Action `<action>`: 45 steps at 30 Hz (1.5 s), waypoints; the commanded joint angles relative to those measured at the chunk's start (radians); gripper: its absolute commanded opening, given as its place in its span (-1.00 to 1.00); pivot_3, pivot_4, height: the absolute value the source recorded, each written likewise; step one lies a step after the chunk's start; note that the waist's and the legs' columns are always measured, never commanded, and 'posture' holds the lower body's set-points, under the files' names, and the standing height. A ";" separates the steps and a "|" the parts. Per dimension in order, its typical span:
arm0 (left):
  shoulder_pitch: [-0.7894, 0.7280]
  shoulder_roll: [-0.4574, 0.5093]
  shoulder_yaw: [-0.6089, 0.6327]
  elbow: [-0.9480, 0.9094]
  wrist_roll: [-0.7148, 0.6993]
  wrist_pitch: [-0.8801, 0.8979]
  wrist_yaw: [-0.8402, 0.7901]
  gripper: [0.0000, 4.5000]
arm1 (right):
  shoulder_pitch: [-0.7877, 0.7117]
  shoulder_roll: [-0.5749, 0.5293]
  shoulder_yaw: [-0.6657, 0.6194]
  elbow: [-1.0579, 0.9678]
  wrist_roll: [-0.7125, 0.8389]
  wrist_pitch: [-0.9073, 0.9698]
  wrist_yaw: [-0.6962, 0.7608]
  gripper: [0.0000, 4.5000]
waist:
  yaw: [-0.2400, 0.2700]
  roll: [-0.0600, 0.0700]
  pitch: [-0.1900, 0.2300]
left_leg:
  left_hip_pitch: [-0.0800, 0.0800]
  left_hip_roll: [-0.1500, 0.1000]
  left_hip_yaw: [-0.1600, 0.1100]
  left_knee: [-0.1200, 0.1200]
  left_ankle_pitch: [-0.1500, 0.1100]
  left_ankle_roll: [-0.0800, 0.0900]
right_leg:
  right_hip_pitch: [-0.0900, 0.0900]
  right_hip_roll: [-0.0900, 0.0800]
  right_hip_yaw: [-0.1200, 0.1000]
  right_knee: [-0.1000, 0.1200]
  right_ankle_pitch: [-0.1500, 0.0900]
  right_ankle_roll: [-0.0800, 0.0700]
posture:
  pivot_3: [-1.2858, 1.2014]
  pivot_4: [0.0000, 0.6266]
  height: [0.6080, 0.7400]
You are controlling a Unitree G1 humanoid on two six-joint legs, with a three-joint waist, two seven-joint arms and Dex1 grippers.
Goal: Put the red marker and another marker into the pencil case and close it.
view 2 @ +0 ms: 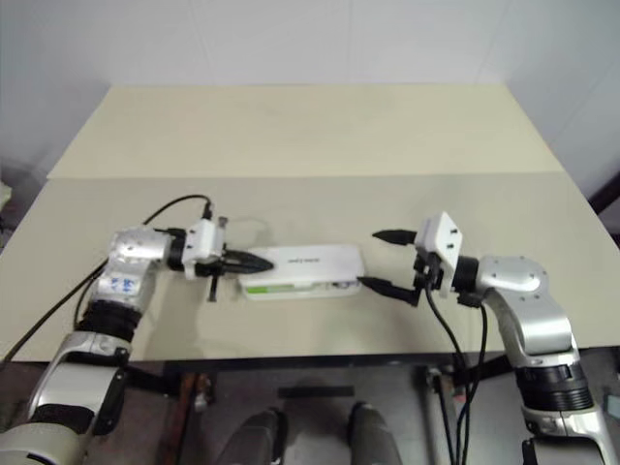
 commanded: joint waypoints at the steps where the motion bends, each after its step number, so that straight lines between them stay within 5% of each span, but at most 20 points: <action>1: -0.022 0.003 -0.031 -0.036 0.037 0.038 0.017 -0.99 | 0.021 0.008 -0.022 -0.049 0.021 -0.002 -0.027 1.00 | -0.002 0.000 0.000 | 0.000 0.000 0.000 0.000 0.000 0.000 | 0.000 0.000 0.000 0.000 0.000 0.000 | 0.03 -0.52 1.00; 18: -0.002 0.047 -0.126 -0.034 0.148 0.151 0.065 -0.99 | 0.112 0.052 -0.024 -0.158 0.032 0.000 -0.124 1.00 | -0.004 0.000 0.000 | 0.004 0.001 0.000 0.001 0.001 0.000 | 0.003 0.001 0.001 0.003 0.000 -0.001 | 0.03 -0.52 1.00; 25: 0.017 0.001 0.024 -0.128 -0.009 0.247 0.149 -0.99 | 0.120 0.060 -0.014 -0.112 0.034 -0.030 -0.090 1.00 | -0.001 0.000 0.000 | 0.002 0.001 -0.001 0.001 0.001 0.000 | 0.002 0.001 0.001 0.003 -0.001 -0.001 | 0.03 -0.52 1.00; 35: 0.176 0.063 0.244 -0.274 -0.169 0.271 0.219 -0.99 | 0.102 0.078 -0.023 -0.046 0.030 -0.054 -0.067 1.00 | -0.010 0.000 0.000 | 0.002 0.001 0.000 -0.001 0.001 0.000 | 0.001 0.001 0.001 0.002 -0.001 -0.001 | 0.03 -0.52 1.00; 38: 0.294 0.108 0.318 -0.342 -0.209 0.320 0.249 -0.73 | 0.103 0.075 -0.036 -0.025 0.034 -0.063 -0.064 1.00 | -0.015 0.000 0.000 | 0.002 0.001 -0.001 -0.001 0.000 0.000 | 0.000 0.000 0.001 0.003 -0.001 -0.001 | 0.03 -0.52 1.00; 45: 0.491 0.127 0.416 -0.507 -0.283 0.405 0.332 0.31 | 0.092 0.058 -0.053 0.007 0.035 -0.080 -0.043 1.00 | -0.013 0.000 0.000 | 0.002 0.001 -0.002 0.000 0.000 0.000 | 0.001 -0.001 0.000 0.003 -0.001 -0.002 | 0.03 -0.52 1.00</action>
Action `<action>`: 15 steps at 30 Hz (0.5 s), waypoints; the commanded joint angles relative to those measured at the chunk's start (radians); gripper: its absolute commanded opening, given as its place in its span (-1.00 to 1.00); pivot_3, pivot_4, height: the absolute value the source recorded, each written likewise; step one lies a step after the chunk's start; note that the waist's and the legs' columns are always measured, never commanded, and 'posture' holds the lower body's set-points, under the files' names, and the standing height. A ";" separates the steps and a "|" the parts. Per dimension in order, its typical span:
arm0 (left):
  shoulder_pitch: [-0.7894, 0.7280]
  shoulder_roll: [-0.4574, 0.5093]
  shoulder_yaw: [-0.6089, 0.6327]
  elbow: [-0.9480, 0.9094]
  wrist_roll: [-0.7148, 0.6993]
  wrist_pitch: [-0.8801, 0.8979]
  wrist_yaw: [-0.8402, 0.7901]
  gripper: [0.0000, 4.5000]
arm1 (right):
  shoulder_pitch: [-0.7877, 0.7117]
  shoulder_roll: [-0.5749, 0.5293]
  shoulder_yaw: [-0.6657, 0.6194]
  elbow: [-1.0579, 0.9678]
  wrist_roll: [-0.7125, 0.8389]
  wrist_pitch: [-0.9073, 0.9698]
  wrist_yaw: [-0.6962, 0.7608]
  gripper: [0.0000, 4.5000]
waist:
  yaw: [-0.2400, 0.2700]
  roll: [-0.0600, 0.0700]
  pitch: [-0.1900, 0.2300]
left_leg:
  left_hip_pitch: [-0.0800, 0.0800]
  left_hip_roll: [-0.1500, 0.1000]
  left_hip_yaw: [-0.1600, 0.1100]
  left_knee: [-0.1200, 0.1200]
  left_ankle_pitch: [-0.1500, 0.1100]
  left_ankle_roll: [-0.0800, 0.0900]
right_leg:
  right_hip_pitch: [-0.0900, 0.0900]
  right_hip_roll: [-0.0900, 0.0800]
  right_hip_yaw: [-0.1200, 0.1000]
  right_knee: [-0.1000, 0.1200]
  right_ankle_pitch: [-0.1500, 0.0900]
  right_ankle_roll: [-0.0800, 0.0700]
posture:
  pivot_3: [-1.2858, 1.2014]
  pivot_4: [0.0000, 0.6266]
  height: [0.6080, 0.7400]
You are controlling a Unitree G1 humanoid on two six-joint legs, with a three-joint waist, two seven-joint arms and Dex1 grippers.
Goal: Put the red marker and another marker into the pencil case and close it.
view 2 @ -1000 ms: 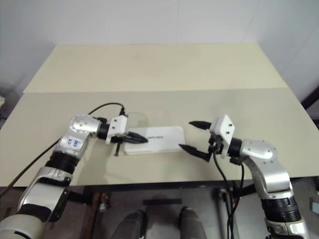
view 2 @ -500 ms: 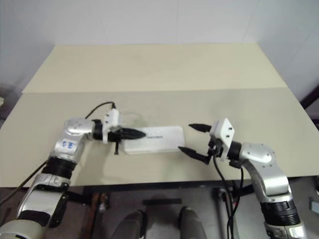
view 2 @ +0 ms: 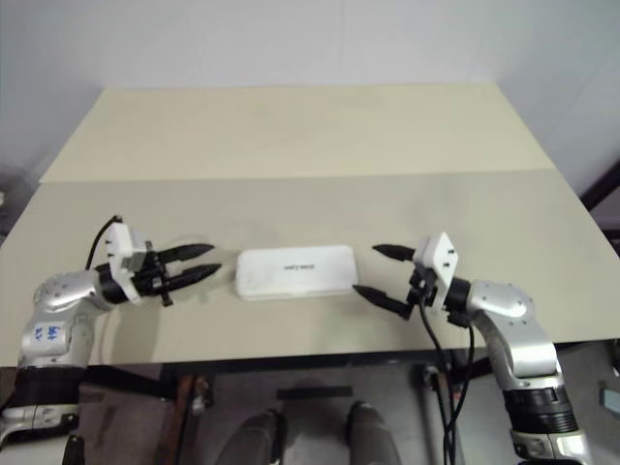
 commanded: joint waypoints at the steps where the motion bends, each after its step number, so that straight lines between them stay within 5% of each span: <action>1: 0.093 0.007 0.068 -0.125 -0.049 0.030 0.062 0.45 | -0.025 -0.023 -0.041 0.002 0.015 -0.034 0.015 1.00 | 0.000 0.000 0.000 | 0.000 0.000 0.000 0.000 0.000 0.000 | 0.000 0.000 0.000 0.000 0.000 0.000 | 0.03 -0.52 1.00; 5: 0.134 -0.023 0.052 -0.218 -0.073 0.073 0.124 0.99 | -0.080 -0.037 -0.043 0.055 0.005 -0.052 0.032 1.00 | 0.000 0.000 0.000 | 0.001 0.001 0.000 -0.001 0.000 0.000 | 0.000 -0.001 0.001 -0.001 0.000 0.000 | 0.03 -0.52 1.00; 15: 0.100 -0.046 0.007 -0.217 -0.054 0.045 0.156 0.99 | -0.162 -0.039 -0.010 0.120 -0.007 -0.061 0.089 1.00 | 0.010 0.000 0.000 | 0.000 0.000 0.001 -0.002 0.000 -0.001 | 0.000 0.000 0.000 -0.002 0.000 -0.001 | 0.03 -0.52 1.00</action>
